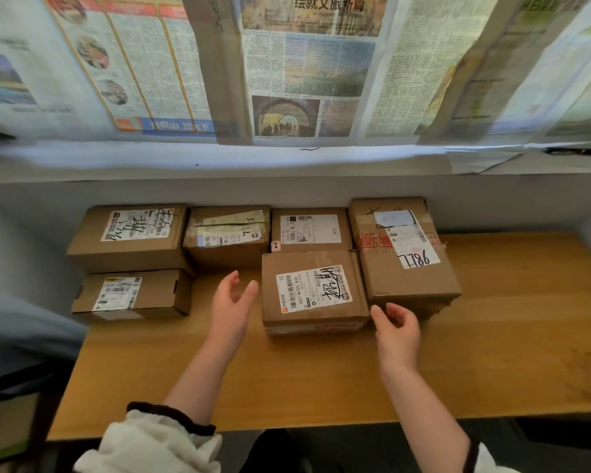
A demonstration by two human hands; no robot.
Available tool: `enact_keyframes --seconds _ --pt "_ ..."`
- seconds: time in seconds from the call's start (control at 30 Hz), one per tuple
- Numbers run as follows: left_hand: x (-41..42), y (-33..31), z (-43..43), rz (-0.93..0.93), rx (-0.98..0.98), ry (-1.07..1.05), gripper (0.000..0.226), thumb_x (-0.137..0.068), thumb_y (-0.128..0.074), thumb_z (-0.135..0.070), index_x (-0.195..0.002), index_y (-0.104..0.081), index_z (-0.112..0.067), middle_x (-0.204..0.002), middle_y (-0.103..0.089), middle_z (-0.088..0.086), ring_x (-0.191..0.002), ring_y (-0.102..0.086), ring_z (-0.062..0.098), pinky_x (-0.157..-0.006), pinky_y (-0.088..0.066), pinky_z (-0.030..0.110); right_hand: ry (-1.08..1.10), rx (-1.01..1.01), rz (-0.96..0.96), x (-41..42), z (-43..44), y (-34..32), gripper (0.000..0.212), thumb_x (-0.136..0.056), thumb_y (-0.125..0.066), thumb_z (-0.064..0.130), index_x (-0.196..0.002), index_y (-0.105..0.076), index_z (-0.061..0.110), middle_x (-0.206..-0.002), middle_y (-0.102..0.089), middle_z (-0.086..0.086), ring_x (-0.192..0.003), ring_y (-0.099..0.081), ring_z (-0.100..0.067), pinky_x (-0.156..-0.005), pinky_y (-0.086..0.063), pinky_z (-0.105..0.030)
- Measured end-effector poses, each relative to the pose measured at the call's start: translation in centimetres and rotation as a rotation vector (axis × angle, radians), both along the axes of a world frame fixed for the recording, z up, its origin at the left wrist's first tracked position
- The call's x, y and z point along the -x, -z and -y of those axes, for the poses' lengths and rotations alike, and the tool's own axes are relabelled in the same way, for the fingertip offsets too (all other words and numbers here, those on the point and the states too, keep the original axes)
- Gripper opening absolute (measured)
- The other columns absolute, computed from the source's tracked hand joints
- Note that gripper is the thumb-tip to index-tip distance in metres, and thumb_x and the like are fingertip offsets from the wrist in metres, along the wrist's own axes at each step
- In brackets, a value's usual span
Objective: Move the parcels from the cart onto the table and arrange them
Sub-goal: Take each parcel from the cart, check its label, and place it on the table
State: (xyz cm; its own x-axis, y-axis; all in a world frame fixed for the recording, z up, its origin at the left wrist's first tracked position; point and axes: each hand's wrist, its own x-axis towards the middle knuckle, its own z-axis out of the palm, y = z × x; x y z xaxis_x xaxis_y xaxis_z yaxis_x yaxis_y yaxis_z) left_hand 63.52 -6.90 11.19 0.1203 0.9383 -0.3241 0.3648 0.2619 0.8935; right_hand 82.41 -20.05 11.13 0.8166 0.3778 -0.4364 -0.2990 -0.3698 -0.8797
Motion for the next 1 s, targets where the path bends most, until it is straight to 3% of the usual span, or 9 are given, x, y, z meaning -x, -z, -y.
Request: enact_keyframes --seconds 0.13,0.23,0.33,0.47,0.6,1.0 --pt "3.9 -4.3 0.0 -0.133 -0.274 0.034 0.056 -0.092 -0.054 -0.032 -0.143 -0.033 -0.021 -0.144 -0.039 -0.001 -0.130 -0.037 0.016 -0.105 -0.036 0.039 -0.189 -0.068 0.362 0.8 0.2 -3.3 0.027 -0.087 -0.063 0.018 -0.111 -0.051 0.021 -0.123 -0.049 -0.001 -0.114 -0.047 -0.013 -0.094 -0.043 -0.031" --pt "8.4 -6.1 0.6 -0.355 -0.455 0.047 0.059 -0.092 -0.054 -0.034 -0.144 -0.031 -0.018 -0.146 -0.037 0.001 -0.135 -0.032 0.016 -0.110 -0.030 0.040 -0.462 -0.019 0.678 2.0 -0.8 -4.4 0.038 -0.085 -0.066 0.022 -0.119 -0.051 0.015 -0.130 -0.047 -0.003 -0.123 -0.043 -0.015 -0.101 -0.034 -0.028" --pt "13.5 -6.6 1.6 -0.577 -0.494 0.043 0.065 -0.090 -0.050 -0.045 -0.146 -0.028 -0.019 -0.151 -0.032 0.003 -0.140 -0.025 0.021 -0.113 -0.025 0.044 -0.741 0.067 0.889 4.1 -2.6 -5.0 0.051 -0.082 -0.069 0.027 -0.127 -0.050 0.013 -0.141 -0.041 -0.005 -0.134 -0.034 -0.021 -0.109 -0.026 -0.034" --pt "19.1 -7.5 3.7 -0.744 -0.478 -0.005 0.070 -0.090 -0.045 -0.054 -0.147 -0.024 -0.019 -0.155 -0.023 0.006 -0.144 -0.016 0.027 -0.115 -0.014 0.039 -0.932 0.051 1.079 7.8 -4.8 -6.3 0.063 -0.080 -0.072 0.028 -0.134 -0.046 0.009 -0.143 -0.041 -0.011 -0.136 -0.032 -0.029 -0.111 -0.030 -0.048" --pt "24.3 -8.3 5.7 -0.811 -0.456 -0.077 0.076 -0.083 -0.034 -0.059 -0.147 -0.025 -0.020 -0.156 -0.021 0.005 -0.144 -0.014 0.027 -0.115 -0.012 0.035 -1.087 0.058 1.121 12.6 -7.1 -7.5 0.068 -0.083 -0.066 0.035 -0.141 -0.038 0.012 -0.147 -0.036 -0.010 -0.139 -0.028 -0.028 -0.113 -0.028 -0.047" --pt "44.4 -9.3 10.2 -0.821 -0.349 -0.384 0.065 -0.089 -0.051 -0.050 -0.145 -0.033 -0.023 -0.156 -0.021 -0.001 -0.144 -0.017 0.023 -0.112 -0.025 0.040 -1.433 -0.137 1.158 36.0 -12.2 -11.4 0.061 -0.089 -0.055 0.043 -0.143 -0.035 0.022 -0.153 -0.027 0.001 -0.143 -0.019 -0.020 -0.116 -0.021 -0.038"
